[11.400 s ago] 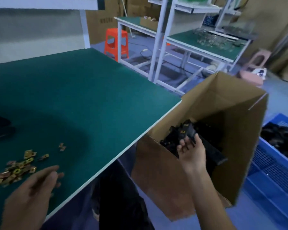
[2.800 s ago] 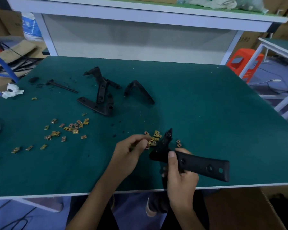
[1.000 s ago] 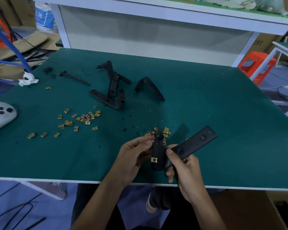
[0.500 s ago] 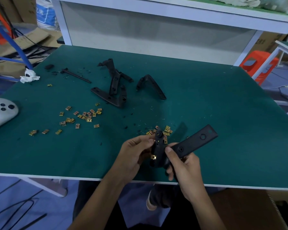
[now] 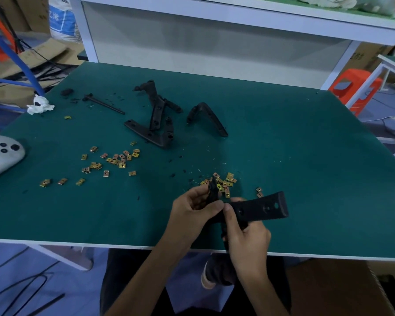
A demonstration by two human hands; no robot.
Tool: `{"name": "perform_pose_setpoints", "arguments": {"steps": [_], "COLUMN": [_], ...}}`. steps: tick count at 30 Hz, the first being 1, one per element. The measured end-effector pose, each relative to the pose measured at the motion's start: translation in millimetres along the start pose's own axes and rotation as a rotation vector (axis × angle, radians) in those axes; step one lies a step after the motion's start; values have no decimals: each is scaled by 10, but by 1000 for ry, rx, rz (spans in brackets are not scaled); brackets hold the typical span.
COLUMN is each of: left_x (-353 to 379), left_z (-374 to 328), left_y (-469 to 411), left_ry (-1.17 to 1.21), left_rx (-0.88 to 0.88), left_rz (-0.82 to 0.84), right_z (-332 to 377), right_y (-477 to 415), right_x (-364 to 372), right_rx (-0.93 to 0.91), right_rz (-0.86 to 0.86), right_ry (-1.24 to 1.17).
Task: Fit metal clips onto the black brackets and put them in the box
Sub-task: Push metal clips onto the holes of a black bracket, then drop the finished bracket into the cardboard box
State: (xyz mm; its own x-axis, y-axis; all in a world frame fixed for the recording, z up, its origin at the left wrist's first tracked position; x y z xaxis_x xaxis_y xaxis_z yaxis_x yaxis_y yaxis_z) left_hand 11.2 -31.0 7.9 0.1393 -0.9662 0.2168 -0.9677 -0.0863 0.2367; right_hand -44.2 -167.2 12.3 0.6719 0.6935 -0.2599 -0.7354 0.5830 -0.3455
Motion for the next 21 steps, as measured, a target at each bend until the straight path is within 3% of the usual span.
{"name": "perform_pose_setpoints", "arguments": {"steps": [13, 17, 21], "left_x": [-11, -6, 9], "left_z": [-12, 19, 27], "left_y": [19, -30, 1], "left_ry": [10, -28, -74], "left_rx": [46, 76, 212], "left_rz": [-42, -53, -74], "right_z": [-33, -67, -17], "right_y": [-11, -3, -4], "right_x": [10, -10, -60], "right_rx": [54, 169, 347], "right_rz": [28, 40, 17], "right_ry": [23, -31, -185]}}
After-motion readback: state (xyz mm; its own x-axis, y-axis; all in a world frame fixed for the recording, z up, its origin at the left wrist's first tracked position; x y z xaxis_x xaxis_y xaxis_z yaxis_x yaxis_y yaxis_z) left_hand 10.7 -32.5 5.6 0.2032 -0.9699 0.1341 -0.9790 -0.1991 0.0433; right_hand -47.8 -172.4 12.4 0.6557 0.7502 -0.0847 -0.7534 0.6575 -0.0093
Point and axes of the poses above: each hand's wrist, its own y-axis away from the middle knuckle, its own x-axis out of the palm, z = x × y, the point moved 4 cm from there along -y, towards the middle knuckle, and after that the axes turned 13 degrees about -z, right-handed, at the moved point
